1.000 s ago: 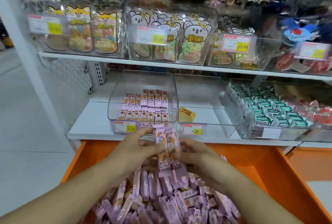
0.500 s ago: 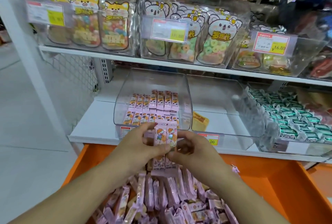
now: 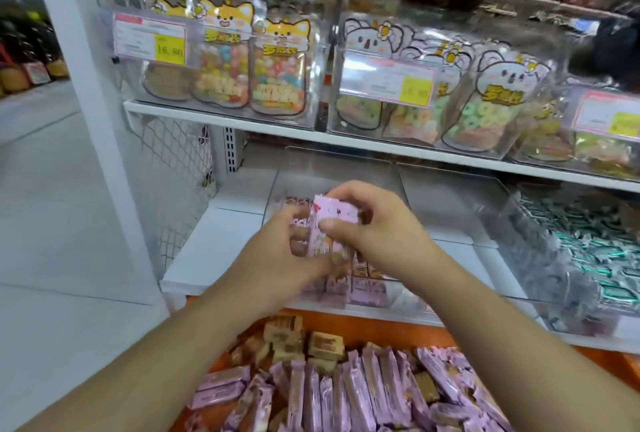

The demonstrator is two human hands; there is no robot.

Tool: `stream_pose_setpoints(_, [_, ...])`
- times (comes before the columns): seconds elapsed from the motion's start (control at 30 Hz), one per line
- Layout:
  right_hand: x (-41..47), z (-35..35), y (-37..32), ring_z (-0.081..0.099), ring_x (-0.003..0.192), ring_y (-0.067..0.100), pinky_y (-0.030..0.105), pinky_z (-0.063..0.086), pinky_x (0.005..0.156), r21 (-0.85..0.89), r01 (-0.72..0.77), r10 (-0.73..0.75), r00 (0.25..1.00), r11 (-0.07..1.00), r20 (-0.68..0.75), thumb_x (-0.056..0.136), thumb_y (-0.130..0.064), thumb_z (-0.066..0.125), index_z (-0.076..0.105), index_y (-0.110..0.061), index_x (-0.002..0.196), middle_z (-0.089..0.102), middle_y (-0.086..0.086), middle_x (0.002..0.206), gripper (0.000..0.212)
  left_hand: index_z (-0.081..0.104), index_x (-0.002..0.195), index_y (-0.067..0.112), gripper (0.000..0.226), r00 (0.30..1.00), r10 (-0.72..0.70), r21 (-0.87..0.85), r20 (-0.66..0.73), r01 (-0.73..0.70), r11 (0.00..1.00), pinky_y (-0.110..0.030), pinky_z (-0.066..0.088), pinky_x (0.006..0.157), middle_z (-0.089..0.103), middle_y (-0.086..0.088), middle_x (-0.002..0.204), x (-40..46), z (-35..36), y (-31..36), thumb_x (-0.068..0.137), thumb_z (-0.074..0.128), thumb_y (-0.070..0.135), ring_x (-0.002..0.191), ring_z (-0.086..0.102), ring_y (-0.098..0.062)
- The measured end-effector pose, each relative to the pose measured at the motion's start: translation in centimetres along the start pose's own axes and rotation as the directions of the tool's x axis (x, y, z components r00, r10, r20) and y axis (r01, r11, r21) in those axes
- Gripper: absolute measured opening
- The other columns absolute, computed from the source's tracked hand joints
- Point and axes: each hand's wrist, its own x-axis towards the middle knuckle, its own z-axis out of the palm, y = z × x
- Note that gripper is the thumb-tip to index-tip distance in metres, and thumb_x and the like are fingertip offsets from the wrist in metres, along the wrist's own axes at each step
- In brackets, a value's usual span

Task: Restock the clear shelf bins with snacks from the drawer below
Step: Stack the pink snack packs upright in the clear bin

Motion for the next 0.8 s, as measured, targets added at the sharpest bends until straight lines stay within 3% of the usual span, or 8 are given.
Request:
stream_pose_setpoints(0.1, [4.4,0.7,1.0,0.06,0.061,0.014,0.034,0.051,0.056,0.1,-0.077,0.081,0.996,0.992,-0.034,0.09,-0.024,0.08,0.07,-0.021,0.108,0.072,0.008,0.089,0.021,0.043,0.146,0.035,0.077,0.976,0.115,0.269,-0.184,-0.063,0.961,-0.033,0.051,0.1,0.06,0.017,0.128,1.3,-1.4,-1.4,0.081,0.083,0.045,0.118,0.058,-0.005])
stream_pose_setpoints(0.17, [7.3,1.6,2.4,0.059,0.057,0.007,0.029,0.048,0.057,0.095,-0.158,0.163,0.986,0.983,-0.046,0.089,-0.03,0.081,0.068,-0.016,0.121,0.068,0.002,0.088,0.037,0.04,0.151,0.031,0.072,0.945,0.235,0.49,-0.226,-0.098,0.866,-0.035,0.039,0.113,0.049,0.009,0.145,1.7,-2.1,-2.5,0.09,0.075,0.039,0.136,0.042,-0.012])
stream_pose_setpoints(0.23, [9.5,2.5,3.6,0.057,0.053,0.003,0.023,0.048,0.055,0.043,-0.209,0.209,0.978,0.977,0.003,0.092,-0.026,0.079,0.066,-0.021,0.122,0.066,-0.004,0.087,0.033,0.034,0.157,0.03,0.072,0.943,0.268,0.58,-0.199,-0.107,0.807,-0.037,0.032,0.12,0.035,0.009,0.157,2.2,-2.5,-3.9,0.094,0.068,0.038,0.146,0.03,-0.014])
stream_pose_setpoints(0.4, [13.1,5.5,6.2,0.065,0.067,0.019,0.036,0.058,0.071,-0.149,-0.229,0.245,0.965,0.962,0.097,0.096,-0.027,0.073,0.061,-0.021,0.124,0.07,0.01,0.097,0.031,0.011,0.164,0.031,0.09,0.974,0.199,0.553,-0.113,-0.105,0.827,-0.04,0.035,0.121,0.006,0.022,0.167,2.7,-2.3,-6.2,0.096,0.069,0.029,0.152,0.026,-0.015])
stream_pose_setpoints(0.47, [13.9,6.4,7.0,0.071,0.071,0.022,0.04,0.063,0.08,-0.242,-0.18,0.208,0.973,0.953,0.095,0.099,-0.031,0.069,0.058,-0.02,0.131,0.07,0.009,0.097,0.036,0.011,0.164,0.028,0.089,0.968,0.224,0.555,-0.115,-0.125,0.823,-0.038,0.041,0.116,0.003,0.027,0.165,3.0,-2.2,-6.4,0.096,0.068,0.027,0.149,0.031,-0.014])
stream_pose_setpoints(0.63, [13.9,7.2,8.1,0.067,0.087,0.019,0.04,0.061,0.088,-0.541,-0.103,0.141,0.99,0.835,0.028,0.101,-0.043,0.062,0.041,-0.031,0.152,0.046,0.009,0.135,0.057,0.017,0.162,0.029,0.082,0.97,0.211,0.535,-0.121,-0.115,0.837,-0.041,0.05,0.107,0.001,0.031,0.163,3.2,-2.1,-6.4,0.097,0.067,0.028,0.141,0.043,-0.016])
stream_pose_setpoints(0.7, [12.9,7.2,8.7,0.067,0.103,0.023,0.041,0.058,0.097,-0.546,-0.028,0.067,0.996,0.837,0.053,0.097,-0.041,0.065,0.044,-0.034,0.152,0.047,0.008,0.141,0.059,0.018,0.161,0.031,0.082,0.972,0.206,0.537,-0.112,-0.115,0.836,-0.041,0.054,0.102,-0.002,0.034,0.162,3.2,-2.0,-6.4,0.097,0.067,0.031,0.132,0.053,-0.019])
stream_pose_setpoints(0.8, [11.3,7.2,9.3,0.045,0.138,0.024,0.048,0.039,0.116,-0.496,0.146,-0.043,0.976,0.856,0.213,0.088,-0.049,0.072,0.048,-0.047,0.148,0.049,-0.003,0.15,0.065,0.02,0.16,0.032,0.078,0.975,0.189,0.535,-0.114,-0.1,0.839,-0.039,0.056,0.099,-0.005,0.035,0.162,3.1,-2.0,-6.4,0.097,0.067,0.032,0.133,0.052,-0.016])
